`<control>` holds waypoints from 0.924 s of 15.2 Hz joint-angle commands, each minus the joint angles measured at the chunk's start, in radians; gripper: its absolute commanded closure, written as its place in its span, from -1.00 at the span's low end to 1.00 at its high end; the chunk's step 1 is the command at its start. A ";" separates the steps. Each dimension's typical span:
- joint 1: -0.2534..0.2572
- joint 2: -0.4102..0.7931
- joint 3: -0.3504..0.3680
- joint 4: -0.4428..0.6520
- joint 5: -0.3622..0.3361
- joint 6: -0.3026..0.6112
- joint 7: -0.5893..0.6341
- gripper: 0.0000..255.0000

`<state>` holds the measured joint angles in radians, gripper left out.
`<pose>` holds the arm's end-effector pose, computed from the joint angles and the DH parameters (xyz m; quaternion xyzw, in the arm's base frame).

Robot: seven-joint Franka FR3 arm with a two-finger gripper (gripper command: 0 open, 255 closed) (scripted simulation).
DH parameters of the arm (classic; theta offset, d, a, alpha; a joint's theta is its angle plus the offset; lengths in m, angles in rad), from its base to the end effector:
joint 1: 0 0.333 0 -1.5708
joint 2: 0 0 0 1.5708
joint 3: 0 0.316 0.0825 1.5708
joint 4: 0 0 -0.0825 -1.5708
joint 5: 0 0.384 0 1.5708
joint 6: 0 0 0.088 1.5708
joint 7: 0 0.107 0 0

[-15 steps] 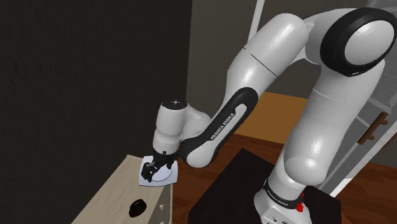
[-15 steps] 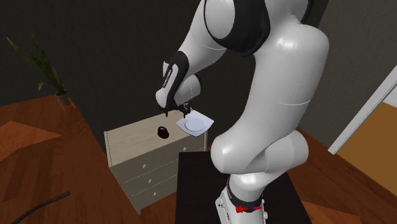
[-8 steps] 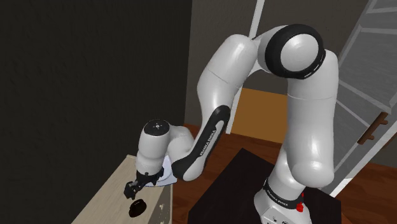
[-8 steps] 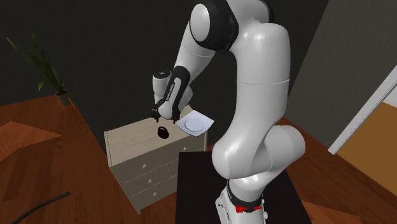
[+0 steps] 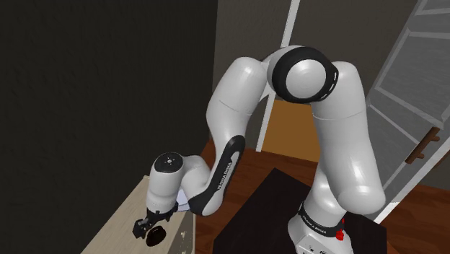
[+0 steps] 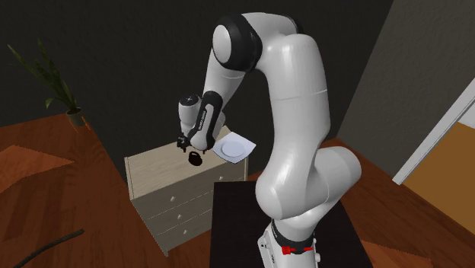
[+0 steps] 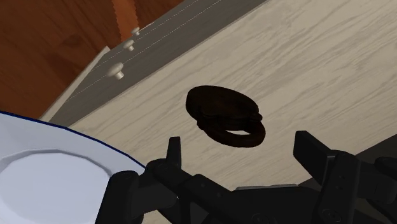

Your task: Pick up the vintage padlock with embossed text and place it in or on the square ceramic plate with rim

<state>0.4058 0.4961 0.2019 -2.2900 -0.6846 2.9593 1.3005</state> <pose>0.4063 0.3401 0.1542 -0.9934 0.0316 -0.0962 0.0547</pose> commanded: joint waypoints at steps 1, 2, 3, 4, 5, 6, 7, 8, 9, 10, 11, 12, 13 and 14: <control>0.020 0.030 -0.025 0.018 -0.018 0.015 0.017 -1.00; 0.026 0.039 -0.031 0.024 -0.023 0.020 0.021 -1.00; 0.026 0.039 -0.031 0.023 -0.023 0.020 0.021 -1.00; 0.026 0.039 -0.031 0.023 -0.022 0.020 0.021 -1.00; 0.026 0.039 -0.031 0.023 -0.022 0.020 0.021 -1.00; 0.026 0.039 -0.031 0.024 -0.022 0.020 0.021 -1.00; 0.026 0.039 -0.031 0.024 -0.022 0.020 0.021 -1.00; 0.026 0.039 -0.031 0.024 -0.022 0.020 0.021 -1.00; 0.026 0.039 -0.031 0.023 -0.022 0.020 0.021 -1.00; 0.026 0.039 -0.031 0.023 -0.022 0.020 0.021 1.00; 0.026 0.039 -0.031 0.023 -0.022 0.020 0.021 1.00; 0.026 0.039 -0.031 0.023 -0.022 0.020 0.021 1.00; 0.026 0.039 -0.031 0.023 -0.022 0.020 0.021 1.00; 0.026 0.039 -0.031 0.023 -0.023 0.020 0.021 1.00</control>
<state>0.4314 0.5344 0.1704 -2.2665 -0.7071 2.9793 1.3212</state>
